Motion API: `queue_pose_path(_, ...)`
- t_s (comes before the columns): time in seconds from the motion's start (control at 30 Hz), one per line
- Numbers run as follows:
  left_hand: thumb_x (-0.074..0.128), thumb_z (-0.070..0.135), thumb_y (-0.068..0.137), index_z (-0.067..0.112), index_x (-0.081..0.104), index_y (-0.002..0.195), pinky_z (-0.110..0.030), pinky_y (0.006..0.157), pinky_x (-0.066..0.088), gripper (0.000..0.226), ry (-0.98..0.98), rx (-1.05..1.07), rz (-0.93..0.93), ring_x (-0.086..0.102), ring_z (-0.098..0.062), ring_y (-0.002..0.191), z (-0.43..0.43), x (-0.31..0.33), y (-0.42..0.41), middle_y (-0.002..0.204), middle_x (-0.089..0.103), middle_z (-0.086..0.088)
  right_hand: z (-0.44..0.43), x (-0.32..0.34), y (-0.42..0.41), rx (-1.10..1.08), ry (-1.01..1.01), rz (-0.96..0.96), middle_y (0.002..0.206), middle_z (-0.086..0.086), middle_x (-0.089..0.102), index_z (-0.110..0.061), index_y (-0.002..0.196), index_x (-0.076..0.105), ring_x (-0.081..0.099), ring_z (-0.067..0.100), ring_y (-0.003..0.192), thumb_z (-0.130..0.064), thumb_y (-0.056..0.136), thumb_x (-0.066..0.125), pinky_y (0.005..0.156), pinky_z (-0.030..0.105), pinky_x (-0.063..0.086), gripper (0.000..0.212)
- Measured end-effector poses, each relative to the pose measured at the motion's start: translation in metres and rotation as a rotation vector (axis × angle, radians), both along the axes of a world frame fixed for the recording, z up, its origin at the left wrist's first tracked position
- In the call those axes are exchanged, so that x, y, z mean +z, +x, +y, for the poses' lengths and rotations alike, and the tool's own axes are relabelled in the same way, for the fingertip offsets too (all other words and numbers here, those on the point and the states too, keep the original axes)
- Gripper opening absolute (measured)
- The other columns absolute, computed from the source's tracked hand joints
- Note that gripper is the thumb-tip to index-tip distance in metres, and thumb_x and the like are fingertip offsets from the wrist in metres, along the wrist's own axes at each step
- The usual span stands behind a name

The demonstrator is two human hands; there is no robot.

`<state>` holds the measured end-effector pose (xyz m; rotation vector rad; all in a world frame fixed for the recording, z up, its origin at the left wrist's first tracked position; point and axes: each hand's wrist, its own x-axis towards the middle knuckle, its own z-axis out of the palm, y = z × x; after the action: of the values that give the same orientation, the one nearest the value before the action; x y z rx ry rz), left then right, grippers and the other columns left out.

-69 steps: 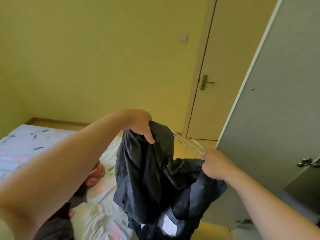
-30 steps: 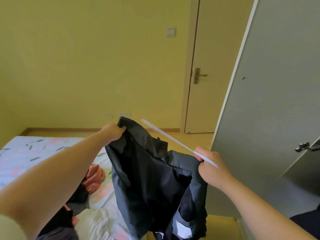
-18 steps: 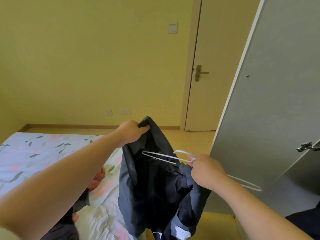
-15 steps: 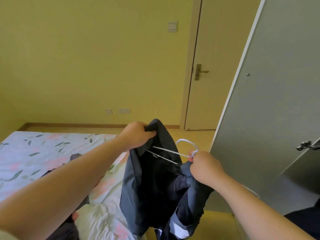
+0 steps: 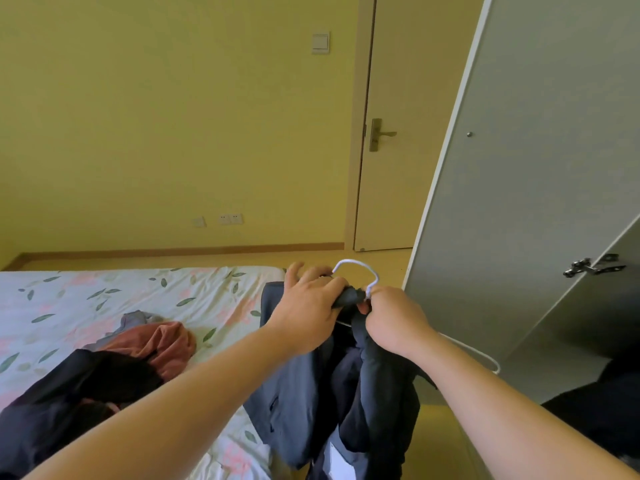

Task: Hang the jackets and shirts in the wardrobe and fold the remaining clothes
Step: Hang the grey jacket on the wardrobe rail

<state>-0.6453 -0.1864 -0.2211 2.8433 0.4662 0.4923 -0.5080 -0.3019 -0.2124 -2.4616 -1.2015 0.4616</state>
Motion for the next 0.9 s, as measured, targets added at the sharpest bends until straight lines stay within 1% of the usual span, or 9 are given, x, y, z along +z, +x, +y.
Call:
queue_pose_path(0.07, 0.054, 0.011, 0.098, 0.017, 0.050, 0.098, -0.039, 0.083, 0.044, 0.007, -0.223, -0.049, -0.015, 0.052, -0.023, 0.089, 0.002, -0.003, 0.004, 0.087, 0.053, 0.011, -0.003, -0.001, -0.003, 0.007, 0.036, -0.006, 0.085, -0.011, 0.054, -0.030, 0.119, 0.055, 0.061, 0.016, 0.082, -0.011, 0.093, 0.051, 0.077, 0.035, 0.056, 0.033)
queue_pose_path(0.13, 0.053, 0.022, 0.103, 0.026, 0.040, 0.093, -0.041, 0.067, 0.043, 0.016, -0.294, -0.014, -0.025, 0.048, -0.022, 0.075, 0.003, -0.005, 0.007, 0.079, 0.049, 0.012, -0.007, 0.000, -0.003, 0.044, 0.101, 0.012, 0.096, -0.007, 0.055, -0.032, 0.132, 0.046, 0.062, 0.018, 0.088, -0.003, 0.091, 0.052, 0.079, 0.038, 0.058, 0.051)
queue_pose_path(0.27, 0.053, 0.032, 0.103, 0.032, 0.037, 0.093, -0.045, 0.064, 0.048, 0.019, -0.309, 0.051, -0.042, 0.054, -0.030, 0.071, 0.010, -0.004, 0.015, 0.076, 0.056, 0.005, -0.014, 0.004, 0.001, 0.120, 0.202, -0.098, 0.113, -0.006, 0.045, -0.036, 0.127, 0.035, 0.056, 0.018, 0.088, 0.007, 0.085, 0.053, 0.074, 0.040, 0.057, 0.063)
queue_pose_path(0.43, 0.049, 0.052, 0.097, 0.031, 0.038, 0.080, -0.035, 0.056, 0.041, 0.030, -0.353, 0.088, -0.083, 0.048, -0.012, 0.060, 0.017, -0.005, 0.018, 0.062, 0.050, 0.008, -0.023, 0.005, 0.005, 0.233, 0.175, -0.311, 0.127, 0.000, 0.038, -0.026, 0.128, 0.032, 0.045, 0.019, 0.070, 0.006, 0.083, 0.057, 0.052, 0.037, 0.045, 0.060)
queue_pose_path(0.53, 0.041, 0.076, 0.086, 0.036, 0.040, 0.074, -0.022, 0.049, 0.029, 0.042, -0.351, 0.141, -0.123, 0.049, -0.006, 0.059, 0.024, -0.004, 0.015, 0.060, 0.051, 0.011, -0.025, 0.007, 0.007, 0.240, 0.145, -0.351, 0.120, 0.002, 0.043, -0.024, 0.130, 0.037, 0.044, 0.020, 0.068, 0.005, 0.084, 0.059, 0.052, 0.034, 0.038, 0.059)
queue_pose_path(0.6, 0.041, 0.080, 0.084, 0.033, 0.042, 0.073, -0.024, 0.049, 0.031, 0.048, -0.351, 0.176, -0.146, 0.049, -0.007, 0.058, 0.030, -0.001, 0.013, 0.059, 0.050, 0.010, -0.026, 0.011, 0.008, 0.249, 0.115, -0.341, 0.104, 0.001, 0.051, -0.022, 0.128, 0.042, 0.047, 0.019, 0.068, 0.004, 0.085, 0.059, 0.053, 0.032, 0.040, 0.053)
queue_pose_path(0.67, 0.041, 0.081, 0.081, 0.027, 0.046, 0.075, -0.027, 0.050, 0.035, 0.054, -0.346, 0.204, -0.161, 0.049, -0.009, 0.057, 0.034, 0.002, 0.012, 0.059, 0.050, 0.007, -0.028, 0.015, 0.012, 0.262, 0.094, -0.309, 0.082, -0.004, 0.049, -0.021, 0.120, 0.047, 0.047, 0.013, 0.062, 0.002, 0.085, 0.060, 0.047, 0.027, 0.033, 0.044)
queue_pose_path(0.77, 0.047, 0.076, 0.086, 0.025, 0.052, 0.081, -0.028, 0.052, 0.036, 0.052, -0.333, 0.208, -0.171, 0.050, -0.009, 0.059, 0.039, 0.009, 0.011, 0.062, 0.052, 0.007, -0.030, 0.023, 0.017, 0.229, 0.065, -0.260, 0.069, -0.009, 0.045, -0.025, 0.109, 0.049, 0.044, 0.010, 0.056, 0.001, 0.083, 0.058, 0.045, 0.024, 0.022, 0.037)
queue_pose_path(0.9, 0.052, 0.065, 0.094, 0.024, 0.048, 0.077, -0.026, 0.048, 0.028, 0.044, -0.299, 0.253, -0.219, 0.046, -0.008, 0.053, 0.049, 0.021, 0.006, 0.057, 0.046, 0.007, -0.035, 0.035, 0.031, 0.106, 0.122, -0.152, 0.062, -0.007, 0.050, -0.033, 0.093, 0.048, 0.047, 0.013, 0.056, 0.002, 0.073, 0.050, 0.046, 0.028, 0.027, 0.040)
